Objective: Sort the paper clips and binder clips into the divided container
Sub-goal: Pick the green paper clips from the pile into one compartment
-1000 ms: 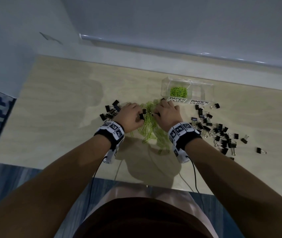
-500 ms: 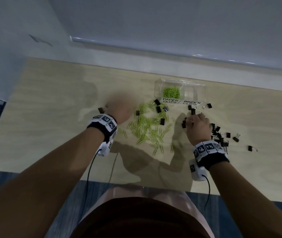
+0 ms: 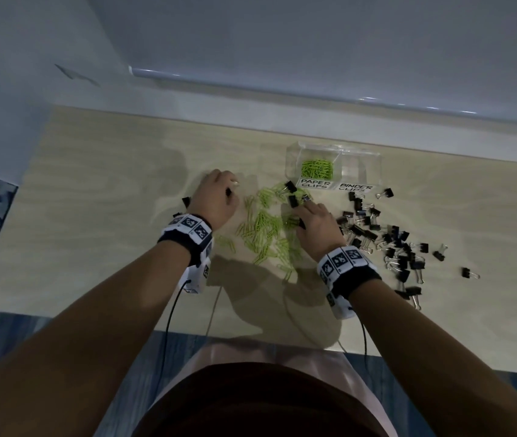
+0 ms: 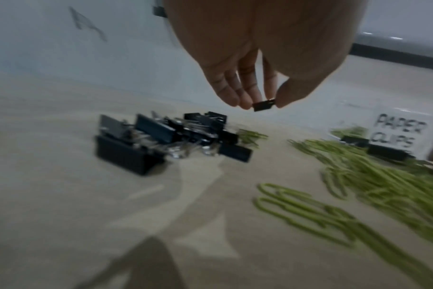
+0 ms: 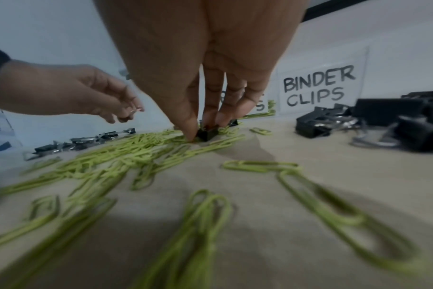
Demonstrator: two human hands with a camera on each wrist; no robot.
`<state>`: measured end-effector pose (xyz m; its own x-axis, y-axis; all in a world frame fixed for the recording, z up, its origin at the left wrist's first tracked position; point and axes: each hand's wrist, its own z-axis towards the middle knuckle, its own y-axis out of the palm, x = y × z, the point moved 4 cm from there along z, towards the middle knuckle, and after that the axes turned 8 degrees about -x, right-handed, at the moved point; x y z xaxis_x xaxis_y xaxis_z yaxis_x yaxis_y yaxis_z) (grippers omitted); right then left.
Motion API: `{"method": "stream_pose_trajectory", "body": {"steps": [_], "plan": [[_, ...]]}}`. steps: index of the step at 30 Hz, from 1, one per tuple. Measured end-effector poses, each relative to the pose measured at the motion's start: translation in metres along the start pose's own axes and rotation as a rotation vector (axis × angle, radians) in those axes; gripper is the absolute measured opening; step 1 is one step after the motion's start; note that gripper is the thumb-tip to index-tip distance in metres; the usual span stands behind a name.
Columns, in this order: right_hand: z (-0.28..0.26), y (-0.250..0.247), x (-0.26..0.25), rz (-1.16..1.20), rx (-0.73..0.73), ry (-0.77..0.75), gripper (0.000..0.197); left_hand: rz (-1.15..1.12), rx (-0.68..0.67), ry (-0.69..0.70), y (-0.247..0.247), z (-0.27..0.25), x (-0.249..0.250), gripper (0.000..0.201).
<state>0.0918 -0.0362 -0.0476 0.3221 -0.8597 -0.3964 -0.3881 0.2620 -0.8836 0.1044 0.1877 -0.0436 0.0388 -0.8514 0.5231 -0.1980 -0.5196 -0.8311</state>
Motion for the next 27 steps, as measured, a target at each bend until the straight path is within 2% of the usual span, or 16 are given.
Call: {"method": "stream_pose_trajectory", "body": {"steps": [3, 7, 9, 10, 15, 18, 21, 23, 24, 27], "plan": [[-0.008, -0.007, 0.018, 0.111, 0.098, 0.007, 0.024, 0.168, 0.039, -0.025, -0.008, -0.007, -0.014, 0.031], [-0.027, -0.024, 0.057, 0.1, 0.28, 0.195, 0.02, 0.318, -0.108, 0.059, 0.013, -0.011, -0.01, 0.038], [-0.033, -0.028, 0.068, 0.044, 0.311, 0.274, 0.021, 0.369, -0.164, 0.052, 0.022, -0.014, -0.008, 0.037], [-0.033, -0.027, 0.068, 0.029, 0.311, 0.265, 0.021, 0.364, -0.166, 0.048, 0.025, -0.016, -0.006, 0.034], [-0.021, -0.014, 0.033, -0.001, 0.207, 0.072, 0.019, 0.158, -0.126, -0.019, 0.032, -0.035, 0.021, 0.029], [-0.012, 0.002, 0.014, 0.0, 0.091, 0.081, 0.018, 0.129, -0.206, 0.011, 0.048, -0.049, 0.033, 0.035], [-0.013, 0.016, -0.002, -0.009, 0.013, -0.008, 0.02, 0.021, -0.292, 0.056, 0.058, -0.061, 0.032, 0.037], [-0.021, 0.017, -0.006, 0.026, -0.019, -0.095, 0.023, 0.0, -0.238, 0.148, 0.056, -0.071, 0.027, 0.043], [-0.028, 0.013, -0.004, 0.065, -0.023, -0.109, 0.024, 0.012, -0.213, 0.15, 0.053, -0.077, 0.02, 0.046], [-0.051, 0.0, 0.015, 0.159, 0.005, -0.011, 0.029, -0.016, -0.121, -0.018, 0.042, -0.094, -0.01, 0.049]]}}
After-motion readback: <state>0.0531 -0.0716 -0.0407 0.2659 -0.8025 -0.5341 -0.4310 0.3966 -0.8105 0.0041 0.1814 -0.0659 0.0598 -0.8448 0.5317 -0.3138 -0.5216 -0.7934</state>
